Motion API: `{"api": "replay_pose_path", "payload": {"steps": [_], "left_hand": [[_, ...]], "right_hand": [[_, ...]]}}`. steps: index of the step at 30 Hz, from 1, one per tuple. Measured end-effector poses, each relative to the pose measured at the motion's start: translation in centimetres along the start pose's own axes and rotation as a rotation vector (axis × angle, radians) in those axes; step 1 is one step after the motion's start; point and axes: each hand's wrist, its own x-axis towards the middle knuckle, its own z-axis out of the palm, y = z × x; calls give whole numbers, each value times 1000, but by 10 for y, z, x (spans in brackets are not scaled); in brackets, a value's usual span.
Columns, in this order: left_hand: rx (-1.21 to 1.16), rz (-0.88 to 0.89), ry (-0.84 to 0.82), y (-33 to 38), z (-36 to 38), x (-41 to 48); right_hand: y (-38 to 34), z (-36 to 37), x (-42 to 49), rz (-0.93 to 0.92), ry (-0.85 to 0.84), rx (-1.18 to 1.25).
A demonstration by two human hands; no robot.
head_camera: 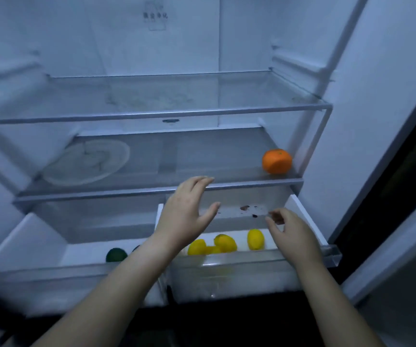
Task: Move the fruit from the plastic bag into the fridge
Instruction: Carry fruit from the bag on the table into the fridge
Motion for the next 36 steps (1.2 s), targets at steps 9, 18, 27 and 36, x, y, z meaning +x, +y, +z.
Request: {"api": "replay_pose_path", "payload": {"steps": [9, 18, 27, 36], "left_hand": [[233, -222, 21, -6, -71, -93], [333, -338, 47, -15, -130, -154], [477, -617, 227, -25, -258, -303], [582, -958, 428, 30, -374, -531]], "right_hand": [[-15, -6, -7, -97, 39, -33], [-133, 25, -65, -589, -78, 71], [-319, 73, -180, -1011, -337, 273], [-477, 102, -404, -1347, -859, 548]]}}
